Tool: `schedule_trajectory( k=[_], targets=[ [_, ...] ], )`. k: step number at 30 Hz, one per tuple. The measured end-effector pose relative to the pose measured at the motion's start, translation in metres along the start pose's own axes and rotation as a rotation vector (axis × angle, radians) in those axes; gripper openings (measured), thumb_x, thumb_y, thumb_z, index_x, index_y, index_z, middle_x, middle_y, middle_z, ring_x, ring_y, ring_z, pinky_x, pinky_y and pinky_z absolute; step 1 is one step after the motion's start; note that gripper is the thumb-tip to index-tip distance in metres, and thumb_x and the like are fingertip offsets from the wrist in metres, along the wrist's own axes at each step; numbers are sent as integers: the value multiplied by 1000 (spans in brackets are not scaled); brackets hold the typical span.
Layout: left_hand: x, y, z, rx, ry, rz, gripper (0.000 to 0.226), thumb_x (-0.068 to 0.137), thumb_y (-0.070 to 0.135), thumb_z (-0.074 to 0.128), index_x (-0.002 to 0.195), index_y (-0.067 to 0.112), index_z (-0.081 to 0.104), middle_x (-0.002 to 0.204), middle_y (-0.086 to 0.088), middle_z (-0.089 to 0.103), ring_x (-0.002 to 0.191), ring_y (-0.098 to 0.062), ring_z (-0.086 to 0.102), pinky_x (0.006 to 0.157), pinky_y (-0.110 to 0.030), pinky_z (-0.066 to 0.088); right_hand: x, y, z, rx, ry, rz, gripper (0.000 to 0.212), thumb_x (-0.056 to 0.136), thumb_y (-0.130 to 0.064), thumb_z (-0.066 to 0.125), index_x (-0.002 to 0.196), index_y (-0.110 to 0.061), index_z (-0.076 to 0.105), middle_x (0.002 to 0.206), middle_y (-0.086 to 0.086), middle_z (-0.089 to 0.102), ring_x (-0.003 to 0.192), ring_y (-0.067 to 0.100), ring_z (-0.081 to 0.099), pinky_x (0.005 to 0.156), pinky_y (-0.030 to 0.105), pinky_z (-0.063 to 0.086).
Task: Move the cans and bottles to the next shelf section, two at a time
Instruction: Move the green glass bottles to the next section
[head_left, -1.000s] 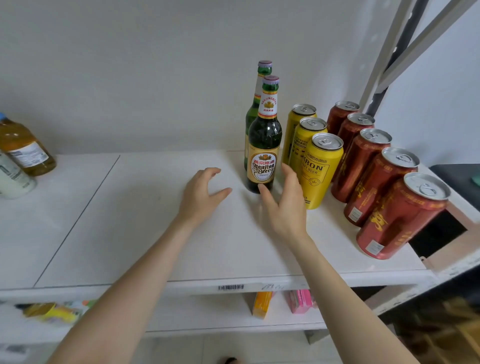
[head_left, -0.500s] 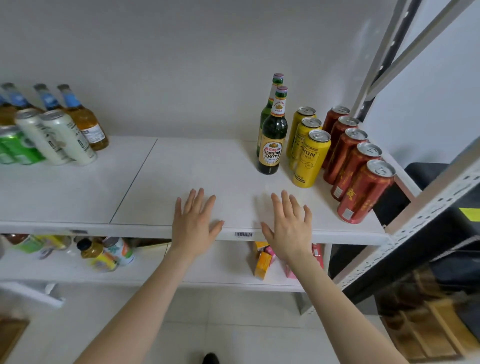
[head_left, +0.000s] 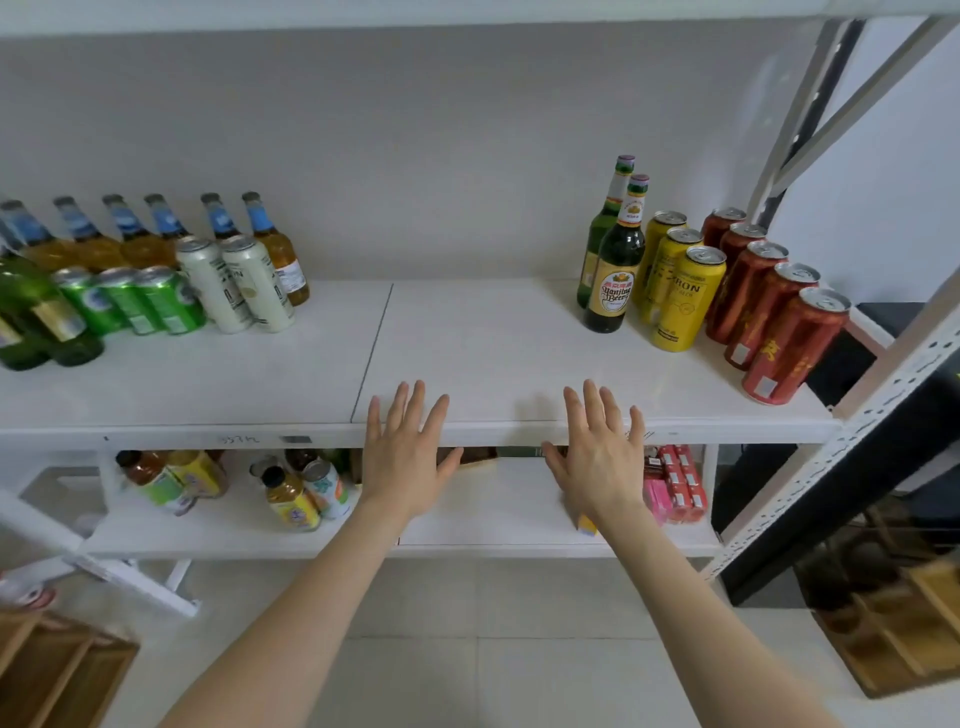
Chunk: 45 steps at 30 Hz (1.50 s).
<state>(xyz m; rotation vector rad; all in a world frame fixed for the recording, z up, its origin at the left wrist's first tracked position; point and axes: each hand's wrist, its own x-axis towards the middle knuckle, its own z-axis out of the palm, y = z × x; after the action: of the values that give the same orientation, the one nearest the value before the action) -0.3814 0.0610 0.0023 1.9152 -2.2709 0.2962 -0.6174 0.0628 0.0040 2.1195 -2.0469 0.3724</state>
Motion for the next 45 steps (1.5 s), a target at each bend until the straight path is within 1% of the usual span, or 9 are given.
schedule_trajectory(
  k=[3,7,12,15,20,26,36,39,45],
  targets=[
    [-14,-35,-10,13,-5,0,71,96,60,36,156,24,20,165,-11,12,153,-29,4,120,-53,-2,-10,-39,-4,11,17,23,71,90,-49,61,147,-12,41,157,14,38,145,34,35,112,59,29],
    [-31,-77,-20,10,-1,-3,71,96,59,38,155,23,22,164,-12,16,152,-30,7,120,-54,1,-19,-87,-7,25,23,21,70,95,-52,51,152,-15,32,162,12,28,150,32,25,117,57,21],
    [-45,-124,-20,20,8,-34,71,95,58,42,153,20,29,162,-13,23,151,-32,15,120,-56,7,-23,-141,-1,30,42,29,70,93,-53,55,149,-15,39,159,12,34,147,33,30,115,58,25],
    [-47,-153,-18,28,-3,-39,72,95,59,39,155,21,25,163,-13,19,152,-31,12,120,-57,6,-19,-173,4,35,52,34,70,91,-52,59,148,-15,42,158,12,37,146,33,33,114,59,27],
    [-41,-211,-25,58,-30,-40,73,98,60,29,157,24,9,166,-10,6,153,-29,-1,120,-53,-3,-1,-230,12,44,83,39,70,90,-50,62,147,-13,44,157,12,38,145,33,35,114,58,26],
    [-42,-301,-32,79,-21,-67,72,98,59,29,157,23,9,165,-10,7,153,-29,1,122,-54,0,22,-319,10,61,116,9,71,88,-48,64,145,-10,46,155,14,41,143,34,39,112,60,29],
    [-68,-469,-40,100,-34,-38,72,98,59,29,157,24,8,166,-10,3,153,-29,-1,121,-55,2,34,-486,7,46,166,-4,70,89,-51,60,146,-12,44,157,13,38,144,34,36,114,60,27],
    [-79,-521,-38,103,-32,-52,72,98,60,30,157,23,10,165,-12,6,153,-29,1,121,-54,5,35,-539,11,76,170,-11,70,87,-49,63,143,-11,48,155,14,41,143,35,38,112,60,28],
    [-86,-607,-28,83,4,-116,73,96,59,36,156,21,19,163,-16,16,152,-31,10,120,-55,9,54,-619,26,79,120,-38,71,91,-52,56,148,-13,41,159,13,34,147,33,31,116,59,22]
  ],
)
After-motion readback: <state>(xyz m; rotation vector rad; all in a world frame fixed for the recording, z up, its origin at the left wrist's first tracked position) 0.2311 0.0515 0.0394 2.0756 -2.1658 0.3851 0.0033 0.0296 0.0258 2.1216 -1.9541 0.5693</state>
